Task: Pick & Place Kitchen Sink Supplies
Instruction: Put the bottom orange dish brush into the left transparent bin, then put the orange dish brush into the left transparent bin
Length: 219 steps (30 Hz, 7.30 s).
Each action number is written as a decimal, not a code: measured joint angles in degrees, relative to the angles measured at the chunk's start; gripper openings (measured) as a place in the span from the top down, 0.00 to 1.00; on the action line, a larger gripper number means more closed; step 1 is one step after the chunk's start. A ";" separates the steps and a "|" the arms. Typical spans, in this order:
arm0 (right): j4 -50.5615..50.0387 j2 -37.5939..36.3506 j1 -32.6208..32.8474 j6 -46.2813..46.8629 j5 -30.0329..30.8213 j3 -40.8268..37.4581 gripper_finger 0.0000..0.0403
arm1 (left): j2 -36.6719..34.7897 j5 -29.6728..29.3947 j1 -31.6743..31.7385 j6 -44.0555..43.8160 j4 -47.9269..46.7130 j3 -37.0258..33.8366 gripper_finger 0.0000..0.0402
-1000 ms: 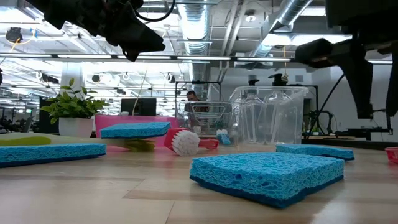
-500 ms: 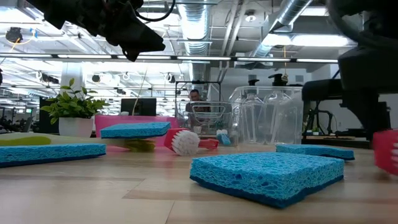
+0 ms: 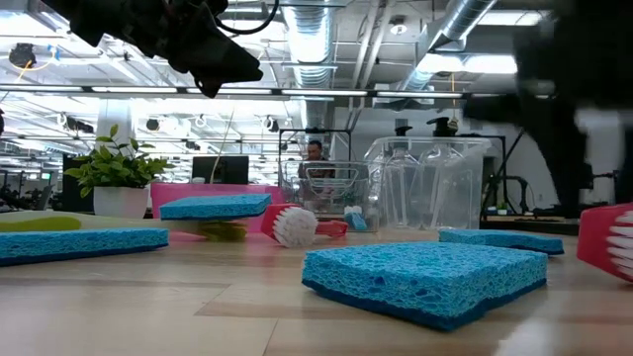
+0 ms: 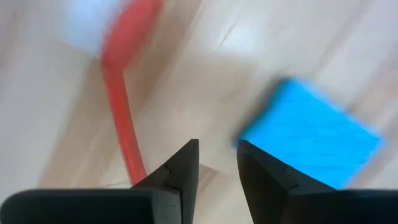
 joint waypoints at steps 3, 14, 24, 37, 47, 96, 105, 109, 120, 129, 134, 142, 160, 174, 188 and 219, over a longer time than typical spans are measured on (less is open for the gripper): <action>-0.53 -2.33 0.58 0.02 0.09 2.29 0.74 | 0.00 0.00 0.00 0.00 0.14 0.00 0.74; -0.41 0.11 4.21 0.20 -9.44 3.38 0.74 | 0.00 0.00 -0.01 0.00 0.19 -0.04 0.74; -0.48 5.73 4.83 0.19 -9.21 3.38 0.74 | 0.00 0.00 0.00 -0.01 0.17 -0.07 0.74; 4.10 5.85 4.80 6.59 -9.16 3.36 0.74 | 0.00 0.00 0.00 0.00 0.26 -0.07 0.74; 5.86 5.78 4.81 5.94 -9.18 3.38 0.74 | 0.00 0.00 0.00 -0.01 0.28 -0.09 0.74; 5.76 5.61 2.90 10.10 -9.30 3.38 0.91 | 0.02 0.00 0.00 -0.01 0.33 -0.09 0.74; 1.09 4.95 2.70 10.14 -9.36 3.37 0.96 | 0.02 0.02 -0.01 -0.01 0.33 -0.09 0.74; 0.19 3.16 2.46 10.23 -9.34 3.36 0.93 | 0.02 0.00 0.00 0.00 0.33 -0.09 0.74; 0.47 -5.96 -1.18 8.34 -6.00 3.36 0.95 | 0.02 0.00 -0.02 0.00 0.33 -0.09 0.74; 13.59 -11.96 -8.03 -4.30 -3.04 3.36 0.98 | 0.02 0.02 -0.01 0.00 0.33 -0.09 0.74; 22.68 -13.09 -12.04 -11.13 -2.70 3.36 0.95 | 0.02 0.01 -0.02 -0.02 0.33 -0.09 0.74; 36.39 -13.17 -18.71 -15.43 0.31 3.36 0.97 | 0.02 0.01 0.00 0.00 0.33 -0.09 0.74; 60.69 -12.37 -38.53 -5.62 11.71 3.36 0.96 | 0.02 0.02 -0.01 0.00 0.33 -0.09 0.74; 57.22 -5.38 -51.04 9.14 4.23 3.38 0.97 | 0.02 0.02 -0.02 0.00 0.31 -0.09 0.74; 50.97 -0.78 -51.80 12.37 3.75 3.36 0.94 | 0.02 0.00 -0.02 0.00 0.31 -0.09 0.74; 53.14 -1.87 -48.60 -0.73 4.47 3.36 0.59 | 0.02 0.00 0.00 0.00 0.31 -0.09 0.74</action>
